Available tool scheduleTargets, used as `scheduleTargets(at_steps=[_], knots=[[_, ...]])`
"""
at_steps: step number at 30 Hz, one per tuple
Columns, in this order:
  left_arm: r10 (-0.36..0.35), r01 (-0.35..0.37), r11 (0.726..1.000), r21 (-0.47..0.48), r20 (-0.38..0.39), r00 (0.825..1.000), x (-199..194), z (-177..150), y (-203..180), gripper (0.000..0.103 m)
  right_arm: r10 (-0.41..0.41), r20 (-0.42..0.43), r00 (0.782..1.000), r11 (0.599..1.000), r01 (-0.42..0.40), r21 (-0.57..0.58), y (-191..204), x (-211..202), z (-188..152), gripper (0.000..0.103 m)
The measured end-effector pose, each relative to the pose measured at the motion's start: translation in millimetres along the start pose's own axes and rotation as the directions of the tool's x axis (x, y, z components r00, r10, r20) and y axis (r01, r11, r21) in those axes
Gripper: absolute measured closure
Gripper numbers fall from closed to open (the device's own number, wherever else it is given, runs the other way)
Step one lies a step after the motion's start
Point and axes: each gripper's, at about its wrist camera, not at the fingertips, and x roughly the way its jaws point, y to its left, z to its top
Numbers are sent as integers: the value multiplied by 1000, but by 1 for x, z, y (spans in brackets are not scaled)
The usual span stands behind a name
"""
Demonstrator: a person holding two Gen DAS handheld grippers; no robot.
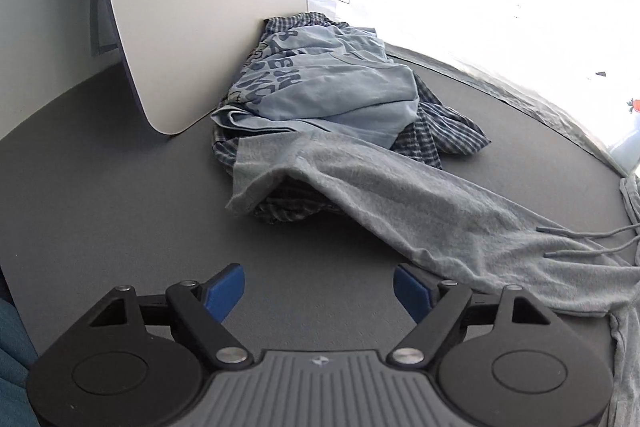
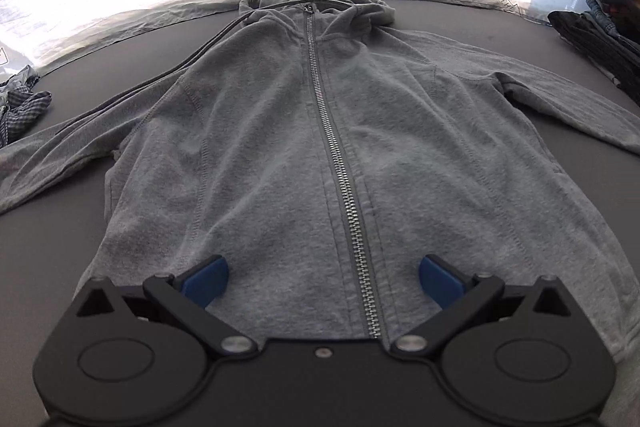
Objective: Fold clothes
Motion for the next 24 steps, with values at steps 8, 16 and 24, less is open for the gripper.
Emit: scheduleTargets(at_steps=[8,16,24], knots=[[-1,1,987,-162,4,1000,59,56,60,20,-55,23,998,998,54,42,6,6,3,0],[-63,51,992,-115,-104,993,110,56,49,21,-100,46,994,994,98,52,16,12,4,0],[-31,22,996,-88,-102,994,98,53,33,89,-109,61,992,993,106,51,17,15,5,0]])
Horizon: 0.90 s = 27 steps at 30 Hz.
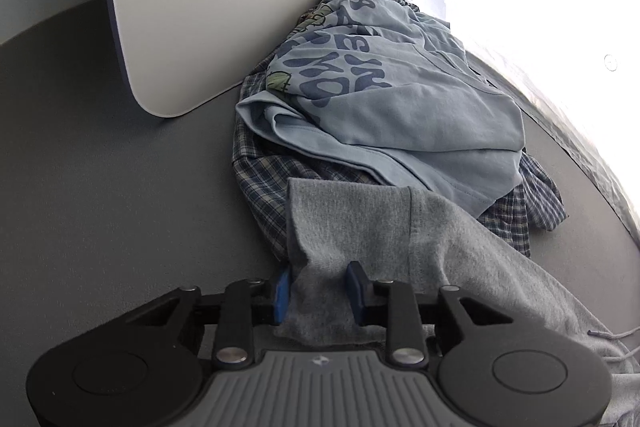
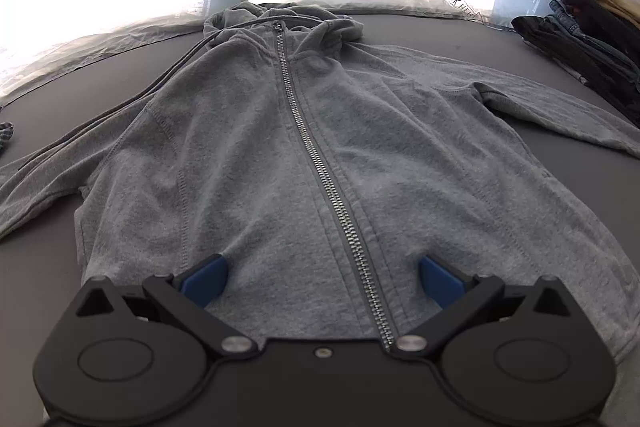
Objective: Fold clothes
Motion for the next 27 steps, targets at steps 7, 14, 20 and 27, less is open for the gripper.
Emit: scheduleTargets(at_steps=[7,14,20,27], knots=[[58,-61,998,9,165,985,-63,17,-7,97,11,22,1000,1000,-11,-5,-2,-1,-3,0],[68,-58,997,-41,329,942,-143,39,-11,97,29,39,999,1000,-29,-5,-5,-2,-5,0],[143,-118,989,-86,424,894,-188,48,-6,98,43,48,998,999,-42,-7,-8,-3,-6,0],[271,-251,963,-102,360,893,-169,36,12,99,52,56,997,999,-51,-6,-10,-3,-6,0]])
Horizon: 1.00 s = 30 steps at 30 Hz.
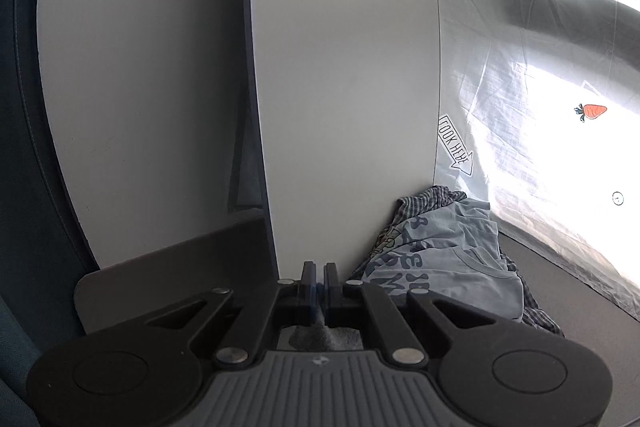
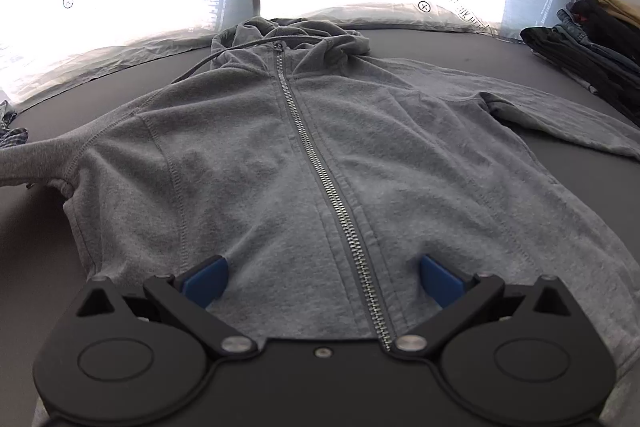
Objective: Fold clothes
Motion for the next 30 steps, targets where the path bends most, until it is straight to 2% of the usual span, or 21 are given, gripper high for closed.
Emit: scheduleTargets(at_steps=[3,6,9,12,14,16,19,23,25,28,30], knots=[[79,-73,993,93,-70,994,17,-24,-1,99,3,2,1000,1000,-3,1,-1,0,0,0],[127,-102,983,155,-166,978,31,-60,10,99,5,2,1000,1000,-5,1,-2,0,0,0],[170,-125,976,181,-260,951,51,-94,20,98,6,3,1000,1000,-6,-1,-2,-1,0,0],[180,-141,981,131,-363,914,60,-127,40,98,12,2,1000,1000,-12,0,-3,-1,0,0],[190,-143,979,146,-391,901,63,-145,43,98,16,2,1000,1000,-16,1,-3,-1,0,0],[251,-169,957,235,-381,890,62,-161,39,96,21,-3,1000,1000,-21,-1,-4,-1,1,0],[284,-166,925,341,-333,899,53,-175,33,95,31,-49,998,998,-34,-52,-1,-1,4,0],[237,-128,939,319,-333,913,38,-174,28,94,77,-136,988,992,-90,-92,-6,0,14,0],[185,-84,952,296,-332,925,31,-168,18,78,107,-167,980,989,-122,-83,-12,-2,18,1],[121,-36,961,273,-300,946,7,-164,1,69,111,-148,983,991,-120,-56,-31,-14,19,14],[90,-9,961,277,-281,955,-13,-164,-14,68,74,-126,989,993,-85,-78,-46,-25,18,20]])
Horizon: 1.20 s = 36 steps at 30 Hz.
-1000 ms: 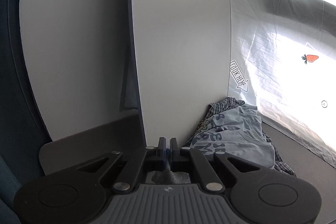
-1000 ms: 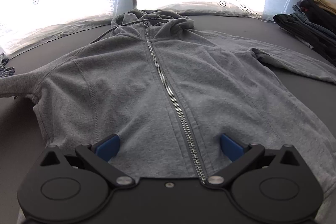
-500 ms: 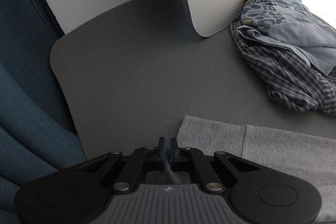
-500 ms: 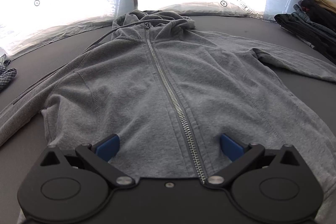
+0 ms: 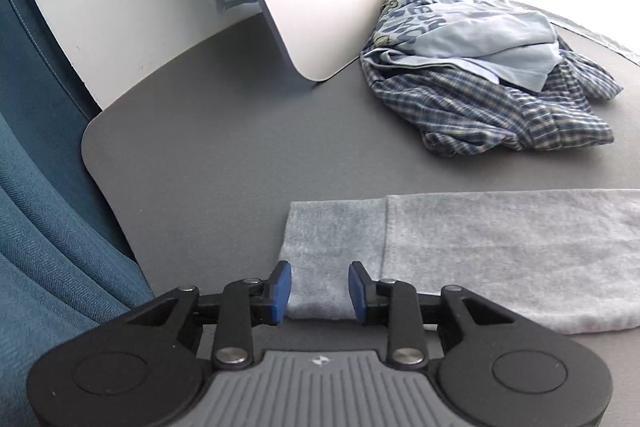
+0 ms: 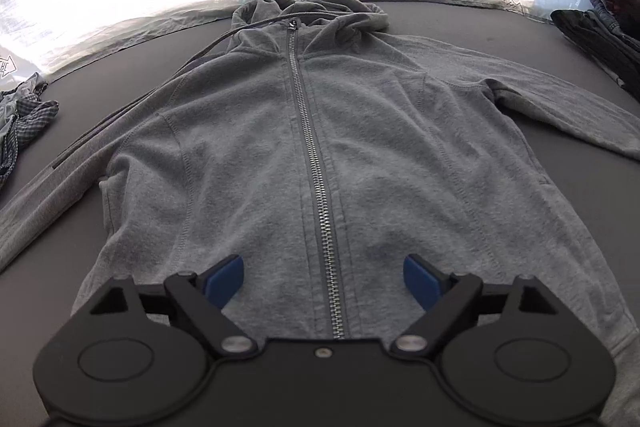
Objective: Fold clothes
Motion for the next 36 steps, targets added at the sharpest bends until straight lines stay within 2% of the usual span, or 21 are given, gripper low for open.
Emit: scheduleTargets(at_steps=[3,6,8,9,11,14,16,20,21,22,23,24,25,28,31,33,34,35,36], knots=[[-63,62,998,28,31,998,-33,-9,-27,64,-76,22,997,995,77,-57,-33,-17,-4,31],[-186,184,981,58,27,982,-63,-22,-56,59,-156,19,988,985,157,-74,-74,-29,-8,50],[-330,331,942,59,-20,944,-82,-32,-80,59,-193,-3,981,980,193,-53,-100,-33,-11,62],[-400,402,914,46,-46,915,-89,-37,-90,59,-195,-21,981,981,195,-22,-117,-34,-13,63],[-550,554,833,5,-104,829,-104,-54,-118,59,-164,-60,985,985,167,46,-145,-35,-16,63],[-648,662,748,42,-172,742,-123,-81,-159,50,-106,-96,990,991,113,72,-168,-34,-22,64],[-626,654,748,117,-202,753,-137,-99,-188,47,-62,-118,991,996,69,51,-174,-32,-27,63],[-655,700,707,100,-282,701,-145,-125,-218,47,18,-147,989,999,-23,-34,-177,-32,-30,60],[-646,693,716,91,-291,706,-145,-130,-223,47,34,-148,988,997,-44,-68,-177,-33,-30,61],[-635,682,727,82,-298,713,-146,-135,-226,50,47,-149,988,994,-61,-93,-178,-34,-30,67],[-624,666,743,75,-283,728,-149,-139,-227,57,56,-150,987,990,-74,-118,-179,-36,-30,79],[-626,663,748,44,-286,726,-150,-141,-227,85,63,-150,987,985,-86,-148,-180,-38,-30,82],[-630,660,751,9,-291,720,-151,-143,-226,86,72,-151,986,981,-97,-169,-181,-41,-30,86],[-592,624,781,21,-293,751,-160,-147,-230,88,94,-165,982,969,-128,-210,-185,-45,-30,87],[-557,593,805,20,-317,768,-161,-148,-234,87,101,-187,977,962,-144,-230,-189,-43,-29,86],[-544,580,815,20,-318,776,-160,-146,-236,83,94,-197,976,960,-141,-244,-189,-41,-25,81],[-536,573,820,23,-321,781,-161,-143,-236,79,86,-198,976,959,-135,-249,-189,-40,-22,77],[-531,569,822,30,-321,784,-162,-140,-238,79,78,-191,978,960,-126,-249,-189,-40,-20,69],[-531,570,821,40,-316,786,-164,-137,-238,79,71,-181,981,963,-115,-245,-190,-40,-18,65]])
